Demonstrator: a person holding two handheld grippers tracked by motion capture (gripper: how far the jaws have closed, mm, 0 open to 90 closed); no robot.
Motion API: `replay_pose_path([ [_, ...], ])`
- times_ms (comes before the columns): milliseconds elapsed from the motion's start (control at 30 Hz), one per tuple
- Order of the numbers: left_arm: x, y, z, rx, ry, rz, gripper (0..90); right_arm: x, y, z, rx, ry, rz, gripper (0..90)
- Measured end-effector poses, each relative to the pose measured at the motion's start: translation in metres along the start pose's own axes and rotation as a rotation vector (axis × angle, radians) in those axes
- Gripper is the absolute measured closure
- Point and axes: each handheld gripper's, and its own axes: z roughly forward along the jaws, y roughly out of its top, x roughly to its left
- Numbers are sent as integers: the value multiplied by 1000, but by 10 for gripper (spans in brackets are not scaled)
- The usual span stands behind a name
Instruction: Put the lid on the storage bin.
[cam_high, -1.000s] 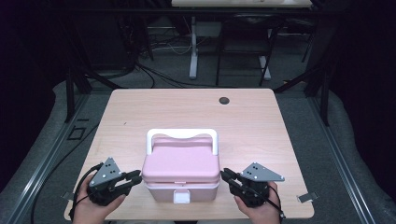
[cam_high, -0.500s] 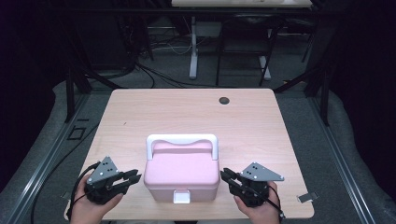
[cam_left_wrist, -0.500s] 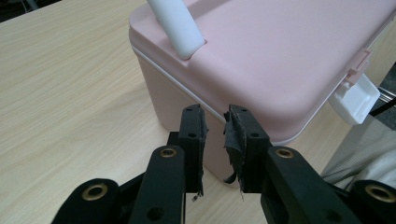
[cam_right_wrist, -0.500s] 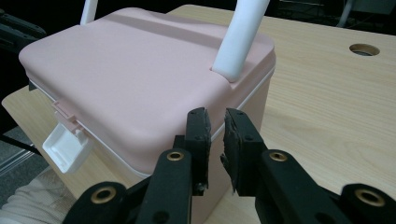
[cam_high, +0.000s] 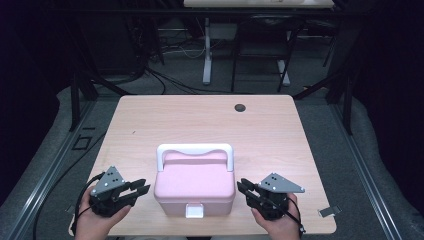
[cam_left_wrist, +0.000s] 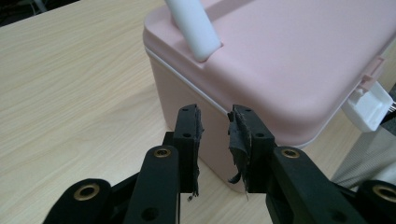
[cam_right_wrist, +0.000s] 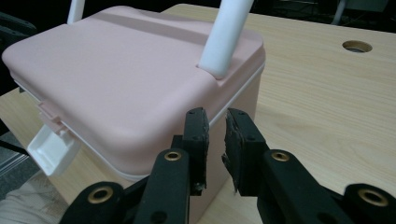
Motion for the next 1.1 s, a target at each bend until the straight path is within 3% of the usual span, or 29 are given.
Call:
replay_pose_path([
  [500, 20, -2, 5, -32, 54, -35, 620, -15, -2, 5, -21, -50, 26, 730],
  [733, 30, -9, 15, -28, 73, -64, 598, -26, -7, 11, -17, -70, 43, 694],
  [1100, 47, -27, 32, -23, 65, -106, 573, -44, -21, 23, -15, -109, 62, 614],
])
